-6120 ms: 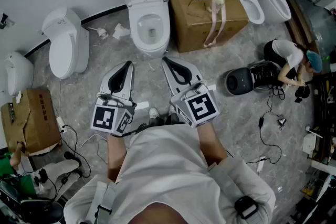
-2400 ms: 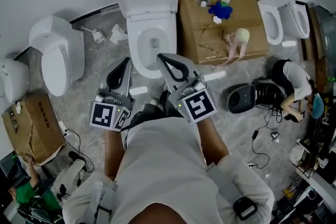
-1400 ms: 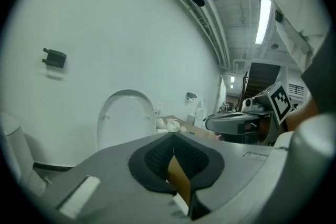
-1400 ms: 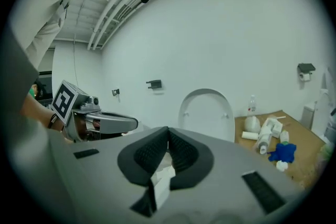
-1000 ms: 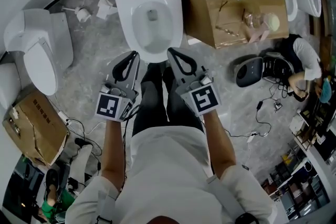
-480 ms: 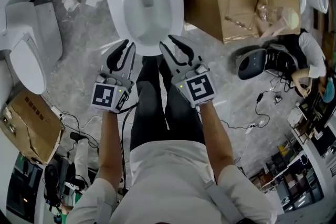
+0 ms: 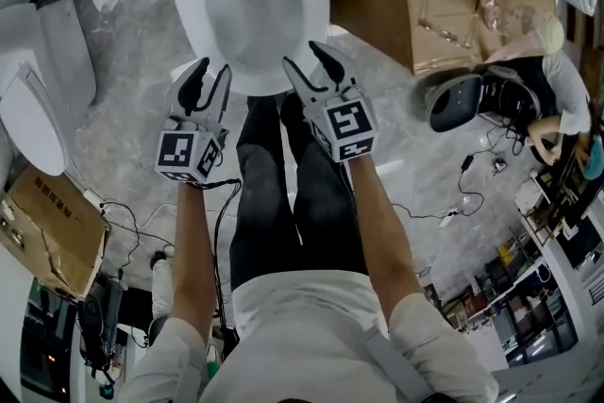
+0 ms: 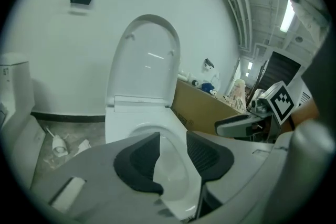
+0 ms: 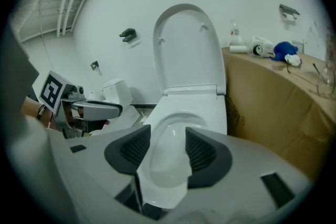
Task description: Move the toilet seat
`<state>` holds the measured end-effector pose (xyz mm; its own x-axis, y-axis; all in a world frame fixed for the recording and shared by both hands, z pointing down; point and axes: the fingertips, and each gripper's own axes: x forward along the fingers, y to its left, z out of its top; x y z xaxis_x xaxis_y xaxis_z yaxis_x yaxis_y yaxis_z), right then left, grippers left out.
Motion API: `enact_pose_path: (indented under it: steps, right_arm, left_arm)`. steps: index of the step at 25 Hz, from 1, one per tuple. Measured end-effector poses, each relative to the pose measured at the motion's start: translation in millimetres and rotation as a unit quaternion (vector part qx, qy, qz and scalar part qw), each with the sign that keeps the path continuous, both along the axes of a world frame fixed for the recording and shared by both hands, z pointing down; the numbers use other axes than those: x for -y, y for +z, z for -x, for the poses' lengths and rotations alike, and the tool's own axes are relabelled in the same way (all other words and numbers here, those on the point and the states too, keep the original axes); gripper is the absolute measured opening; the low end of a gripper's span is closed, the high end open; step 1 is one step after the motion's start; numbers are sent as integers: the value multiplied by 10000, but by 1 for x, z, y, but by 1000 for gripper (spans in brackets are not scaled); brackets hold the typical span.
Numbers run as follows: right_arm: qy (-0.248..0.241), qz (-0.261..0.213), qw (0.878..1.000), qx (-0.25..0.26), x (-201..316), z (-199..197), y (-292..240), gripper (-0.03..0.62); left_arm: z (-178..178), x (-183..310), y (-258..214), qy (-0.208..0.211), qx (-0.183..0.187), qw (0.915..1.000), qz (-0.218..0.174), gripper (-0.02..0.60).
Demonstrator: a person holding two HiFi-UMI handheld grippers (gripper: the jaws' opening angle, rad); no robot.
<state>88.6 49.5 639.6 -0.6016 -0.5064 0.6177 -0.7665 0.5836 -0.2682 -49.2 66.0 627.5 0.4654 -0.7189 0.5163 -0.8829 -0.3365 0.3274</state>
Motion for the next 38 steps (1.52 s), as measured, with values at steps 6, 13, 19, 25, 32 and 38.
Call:
enact_pose_path:
  steps: [6, 13, 19, 25, 32, 38]
  right_arm:
    - [381, 577, 9972, -269, -14, -22, 70, 283]
    - [626, 874, 9932, -438, -27, -36, 117, 356]
    - [810, 1026, 9900, -539, -26, -47, 143, 382]
    - [978, 1238, 9858, -568, -33, -57, 166, 434]
    - [1135, 1560, 9805, -383, -43, -57, 184, 504]
    - [1247, 1774, 9757, -299, -49, -54, 199, 506]
  left_arm:
    - [4, -8, 56, -5, 279, 9991, 329, 221]
    - [11, -24, 108, -146, 347, 9968, 701, 282]
    - [23, -36, 142, -440, 480, 9932, 970, 337]
    - [36, -50, 168, -837, 427, 9882, 1208, 368]
    - [37, -61, 189, -1091, 82, 9834, 1446, 400]
    - [28, -63, 200, -1135, -80, 9812, 1558, 403]
